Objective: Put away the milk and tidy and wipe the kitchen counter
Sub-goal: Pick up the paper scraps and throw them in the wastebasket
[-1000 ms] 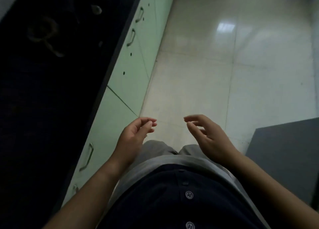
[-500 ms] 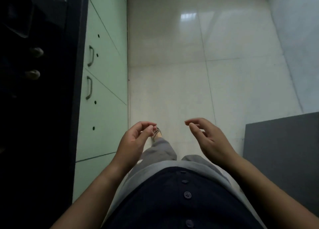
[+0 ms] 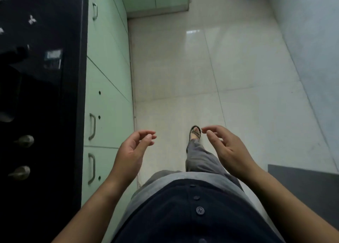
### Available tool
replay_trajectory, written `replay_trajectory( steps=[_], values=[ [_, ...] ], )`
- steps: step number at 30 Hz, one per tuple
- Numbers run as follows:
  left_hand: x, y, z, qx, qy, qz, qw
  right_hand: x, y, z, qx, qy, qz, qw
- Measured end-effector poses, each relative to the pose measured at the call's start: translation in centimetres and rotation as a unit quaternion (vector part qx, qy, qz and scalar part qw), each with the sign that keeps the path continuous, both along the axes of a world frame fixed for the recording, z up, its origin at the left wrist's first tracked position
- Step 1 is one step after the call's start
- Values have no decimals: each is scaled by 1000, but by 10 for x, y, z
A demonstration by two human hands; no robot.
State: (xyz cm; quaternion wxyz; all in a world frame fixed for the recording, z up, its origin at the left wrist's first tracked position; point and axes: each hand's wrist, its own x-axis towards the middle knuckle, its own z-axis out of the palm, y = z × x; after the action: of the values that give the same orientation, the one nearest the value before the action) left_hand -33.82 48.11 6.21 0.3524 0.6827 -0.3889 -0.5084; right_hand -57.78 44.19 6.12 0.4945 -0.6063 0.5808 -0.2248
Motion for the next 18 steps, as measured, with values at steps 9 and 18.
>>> replay_trajectory(
  steps=[9,18],
  values=[
    [-9,-206,20,-57,4,33,998,19,-241,29,-77,22,77,994],
    [15,-312,15,-47,27,133,990,65,-365,13,-27,17,138,990]
  ],
)
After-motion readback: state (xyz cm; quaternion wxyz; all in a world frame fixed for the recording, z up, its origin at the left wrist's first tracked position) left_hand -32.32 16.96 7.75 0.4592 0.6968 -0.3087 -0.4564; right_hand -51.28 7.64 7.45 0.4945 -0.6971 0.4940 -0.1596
